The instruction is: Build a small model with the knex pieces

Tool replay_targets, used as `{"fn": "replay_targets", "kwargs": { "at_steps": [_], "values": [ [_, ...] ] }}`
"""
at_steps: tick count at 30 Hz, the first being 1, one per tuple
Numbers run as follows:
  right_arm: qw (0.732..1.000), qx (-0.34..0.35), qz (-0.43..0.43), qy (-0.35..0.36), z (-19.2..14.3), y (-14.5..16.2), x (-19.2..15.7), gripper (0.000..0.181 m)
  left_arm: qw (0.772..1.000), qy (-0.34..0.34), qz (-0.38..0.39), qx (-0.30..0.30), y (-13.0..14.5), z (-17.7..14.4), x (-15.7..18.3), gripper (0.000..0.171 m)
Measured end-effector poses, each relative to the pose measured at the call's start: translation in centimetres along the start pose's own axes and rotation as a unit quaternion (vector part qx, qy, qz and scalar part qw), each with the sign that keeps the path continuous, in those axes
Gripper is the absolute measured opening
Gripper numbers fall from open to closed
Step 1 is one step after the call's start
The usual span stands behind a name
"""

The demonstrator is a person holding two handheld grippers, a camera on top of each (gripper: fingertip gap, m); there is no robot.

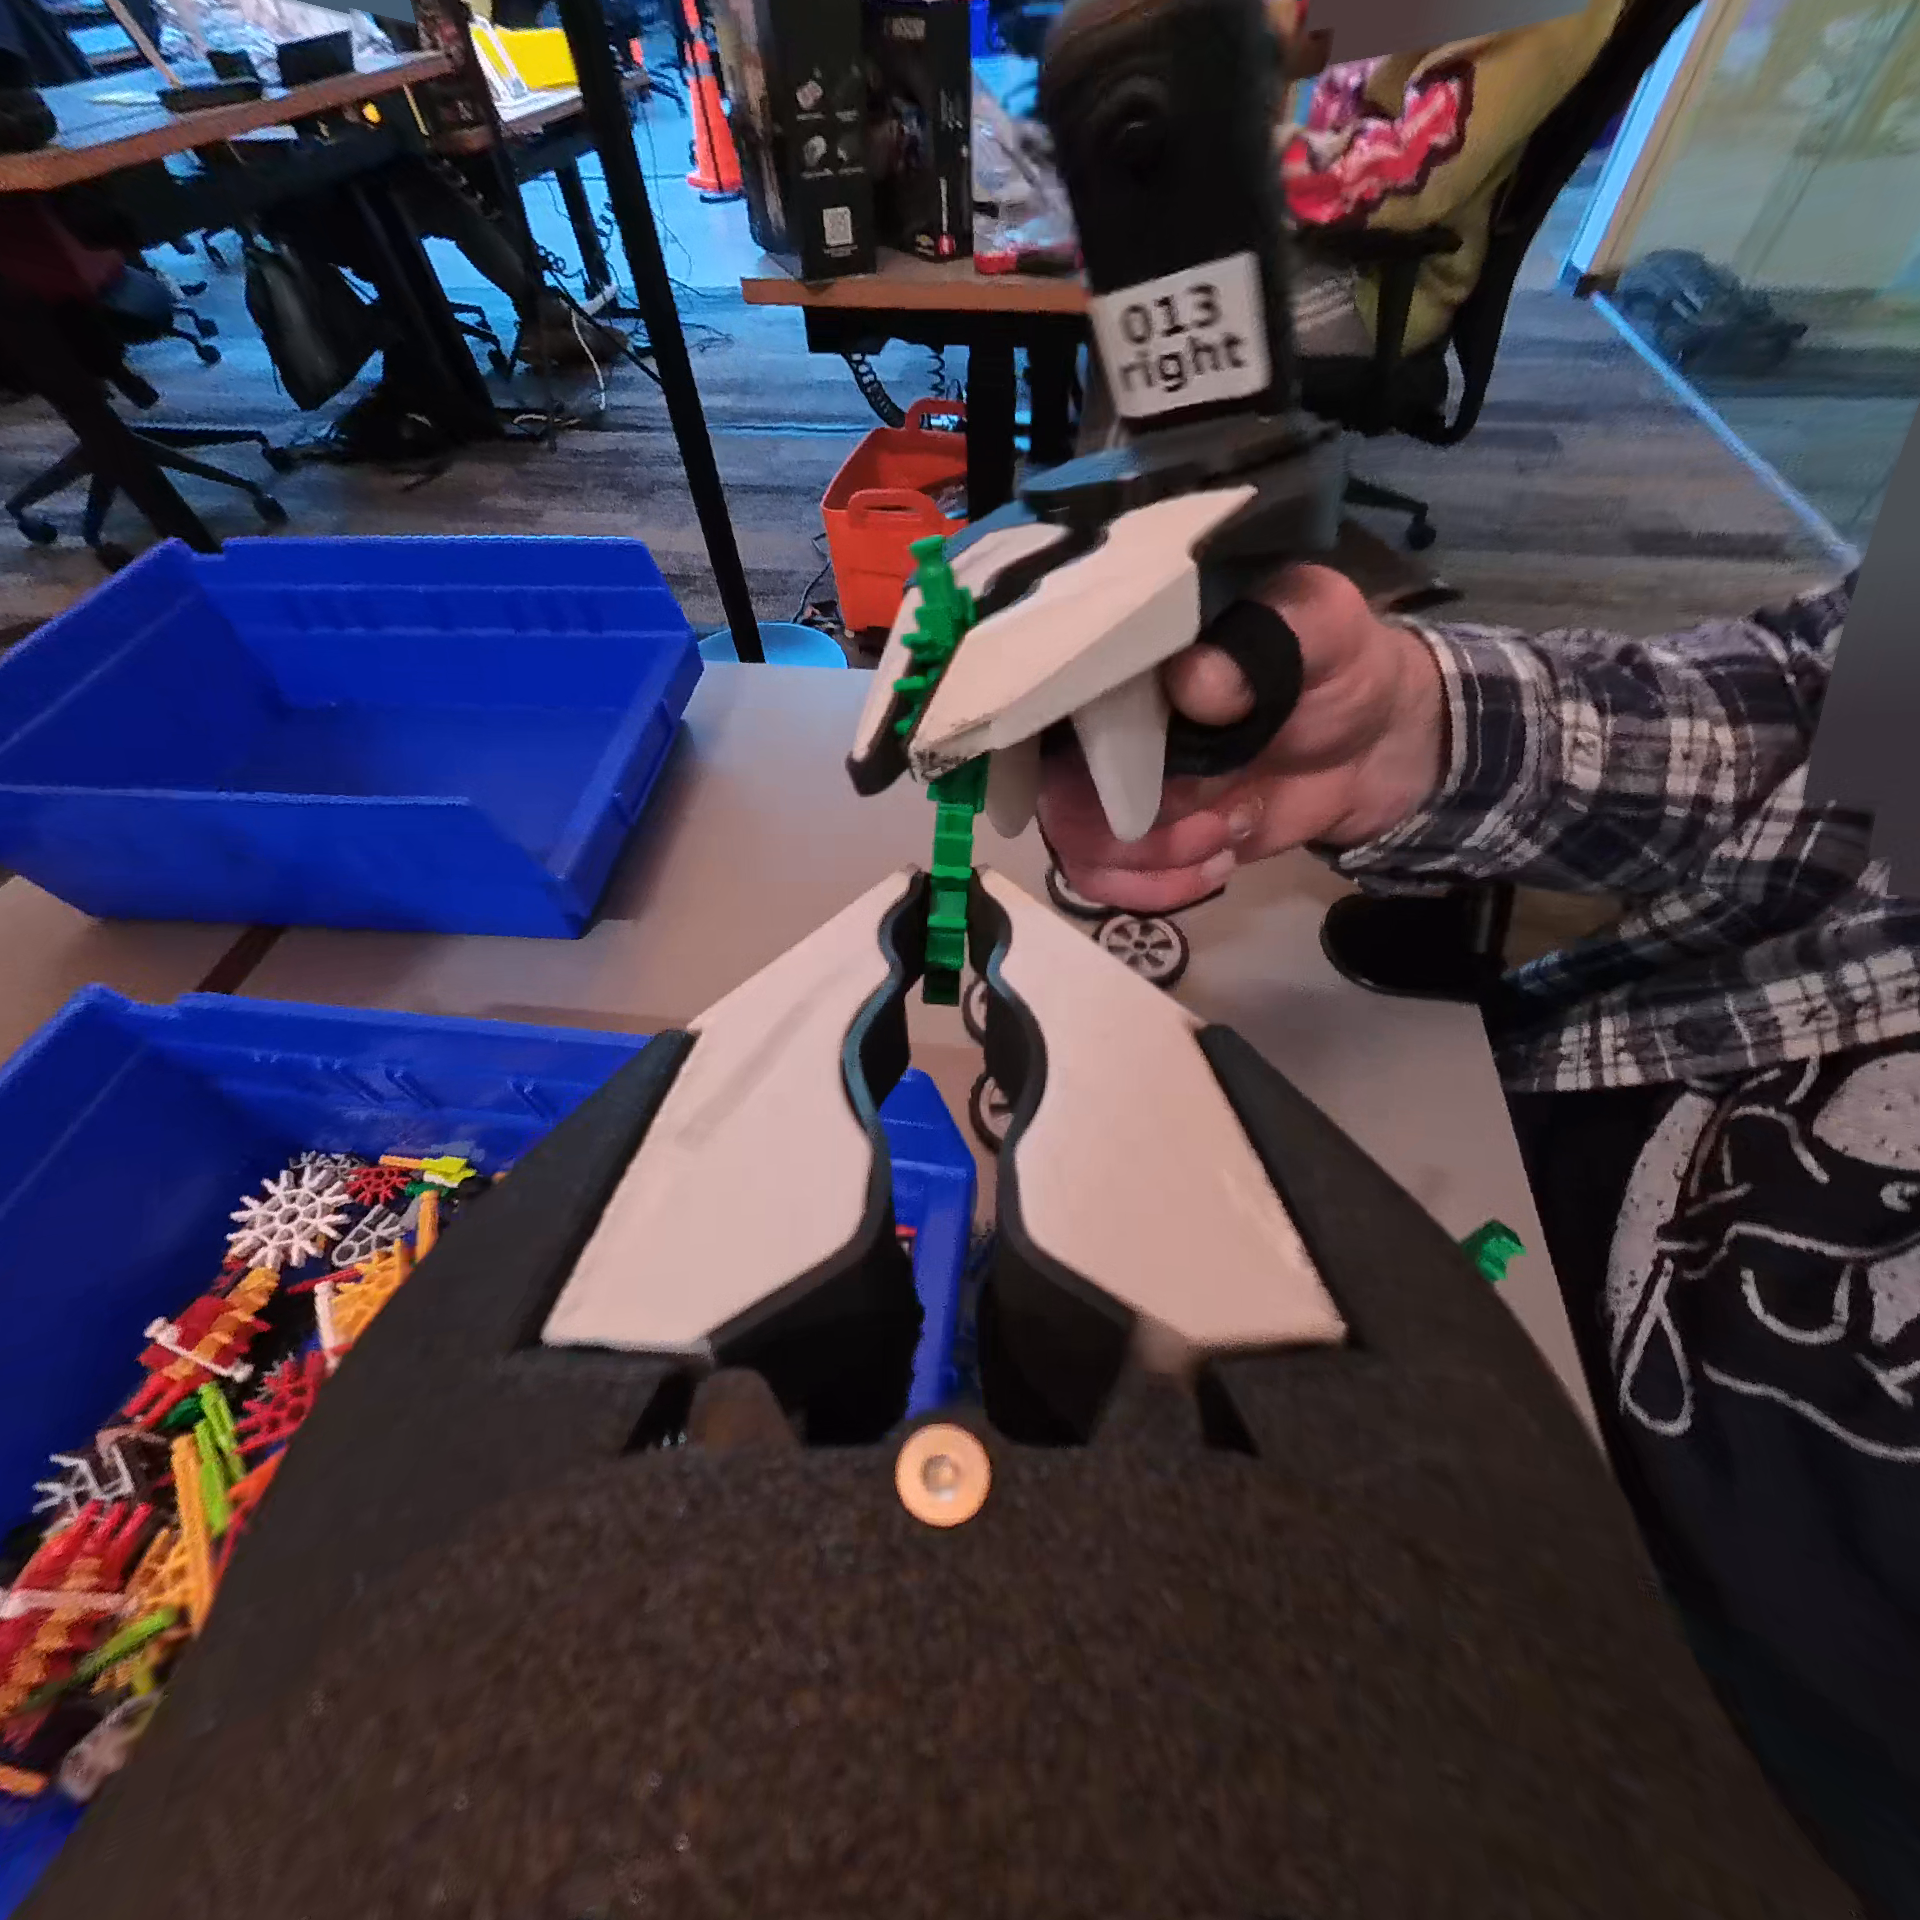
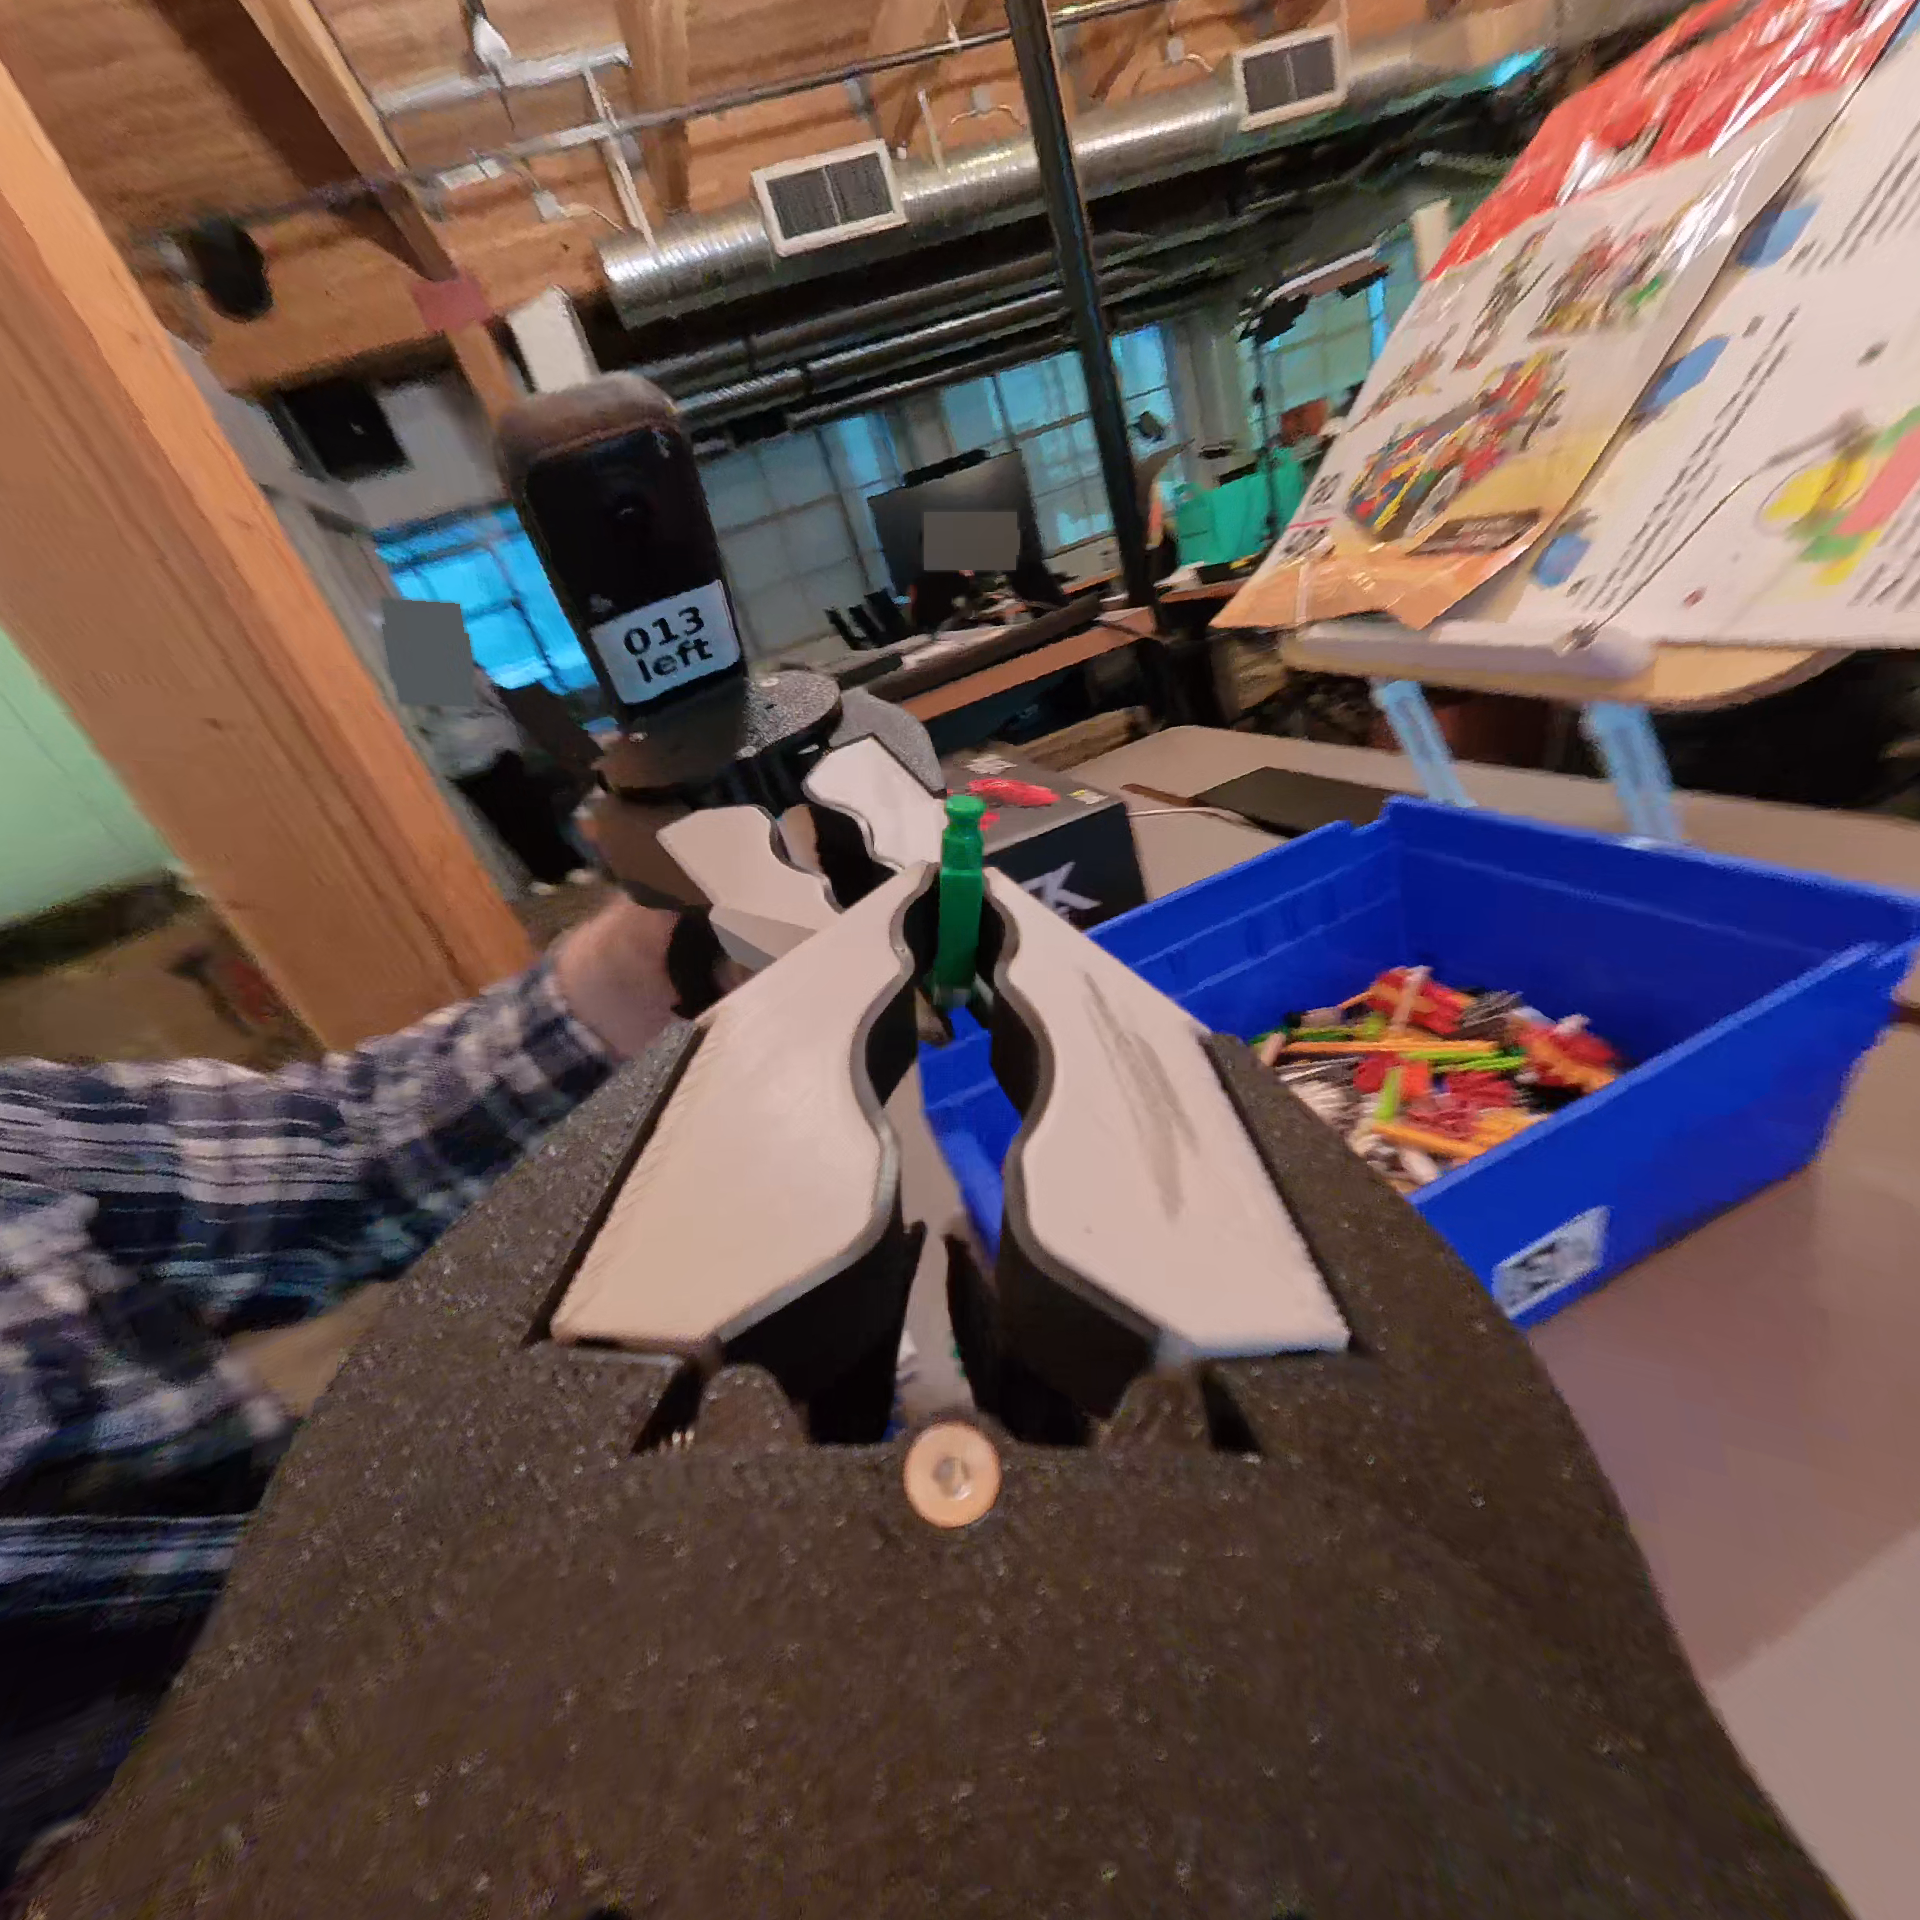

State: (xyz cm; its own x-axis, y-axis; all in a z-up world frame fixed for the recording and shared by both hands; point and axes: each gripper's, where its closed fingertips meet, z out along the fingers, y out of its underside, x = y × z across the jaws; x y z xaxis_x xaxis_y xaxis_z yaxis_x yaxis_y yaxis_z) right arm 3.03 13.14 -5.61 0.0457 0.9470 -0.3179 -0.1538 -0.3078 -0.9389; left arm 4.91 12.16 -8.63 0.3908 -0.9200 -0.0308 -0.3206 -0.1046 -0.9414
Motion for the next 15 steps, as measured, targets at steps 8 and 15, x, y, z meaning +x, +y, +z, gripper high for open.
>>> {"fn": "replay_targets", "kwargs": {
  "at_steps": [8,15],
  "values": [
    [0.979,-0.014,-0.181,0.096,0.7,-0.6,0.4,0.004,0.995,0.009,-0.087,0.039,-0.4,-0.4,-0.9,0.005],
    [0.931,-0.031,-0.321,0.173,1.5,-0.9,1.2,0.005,0.989,-0.011,-0.135,0.065,-0.4,-0.5,-2.2,0.006]
  ]
}}
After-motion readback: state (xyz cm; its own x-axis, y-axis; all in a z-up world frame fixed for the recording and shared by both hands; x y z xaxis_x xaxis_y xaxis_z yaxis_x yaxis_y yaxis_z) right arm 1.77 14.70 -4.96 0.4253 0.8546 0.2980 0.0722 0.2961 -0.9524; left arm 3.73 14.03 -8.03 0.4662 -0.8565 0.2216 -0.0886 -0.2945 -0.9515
